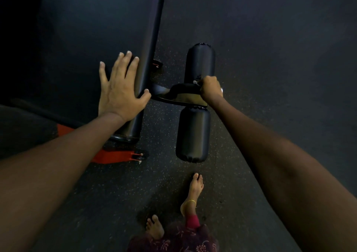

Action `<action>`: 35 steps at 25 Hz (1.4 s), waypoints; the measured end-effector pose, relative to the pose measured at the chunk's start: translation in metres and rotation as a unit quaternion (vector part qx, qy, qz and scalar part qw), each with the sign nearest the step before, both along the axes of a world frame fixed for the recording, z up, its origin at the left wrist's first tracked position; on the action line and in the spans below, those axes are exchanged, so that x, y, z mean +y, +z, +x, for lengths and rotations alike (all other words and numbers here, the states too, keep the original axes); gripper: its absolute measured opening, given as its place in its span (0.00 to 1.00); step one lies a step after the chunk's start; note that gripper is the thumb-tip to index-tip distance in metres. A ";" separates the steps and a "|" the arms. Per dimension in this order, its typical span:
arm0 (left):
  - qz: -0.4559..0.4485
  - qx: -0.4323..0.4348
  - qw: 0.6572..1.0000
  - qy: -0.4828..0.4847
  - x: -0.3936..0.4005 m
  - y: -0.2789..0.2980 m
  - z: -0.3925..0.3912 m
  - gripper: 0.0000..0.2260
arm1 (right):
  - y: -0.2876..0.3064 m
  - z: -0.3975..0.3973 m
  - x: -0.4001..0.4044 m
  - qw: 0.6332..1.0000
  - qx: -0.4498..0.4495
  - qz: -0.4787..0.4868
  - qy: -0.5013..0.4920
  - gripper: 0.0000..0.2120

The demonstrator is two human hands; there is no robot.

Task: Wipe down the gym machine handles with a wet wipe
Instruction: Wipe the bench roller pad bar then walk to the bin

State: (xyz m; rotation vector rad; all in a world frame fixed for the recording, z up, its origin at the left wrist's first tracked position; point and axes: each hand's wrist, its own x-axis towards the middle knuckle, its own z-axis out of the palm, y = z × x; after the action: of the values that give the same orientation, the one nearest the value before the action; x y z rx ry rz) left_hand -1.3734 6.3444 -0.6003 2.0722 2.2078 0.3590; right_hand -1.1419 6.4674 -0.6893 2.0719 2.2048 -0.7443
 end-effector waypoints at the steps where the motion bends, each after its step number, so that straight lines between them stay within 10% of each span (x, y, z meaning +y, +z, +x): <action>1: 0.001 0.000 1.000 -0.001 0.000 0.000 0.000 0.33 | 0.001 -0.002 -0.001 1.000 0.011 -0.008 0.021 0.12; 19: -0.017 0.015 1.000 0.019 0.002 0.002 0.000 0.33 | 0.009 0.058 0.006 0.988 -0.008 -0.020 0.152 0.13; 27: -0.049 0.193 0.965 0.170 -0.002 -0.015 0.068 0.38 | 0.014 0.080 0.005 0.965 -0.009 0.042 0.259 0.15; 35: -0.159 -0.033 0.971 0.176 0.023 -0.124 0.127 0.36 | -0.027 0.087 0.017 0.900 0.043 0.210 0.379 0.12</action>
State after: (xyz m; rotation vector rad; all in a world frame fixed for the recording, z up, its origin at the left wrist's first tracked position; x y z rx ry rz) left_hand -1.2461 6.3678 -0.7246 1.4900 2.4020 0.0840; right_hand -1.0547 6.4844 -0.7161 1.0596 3.0861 -0.2964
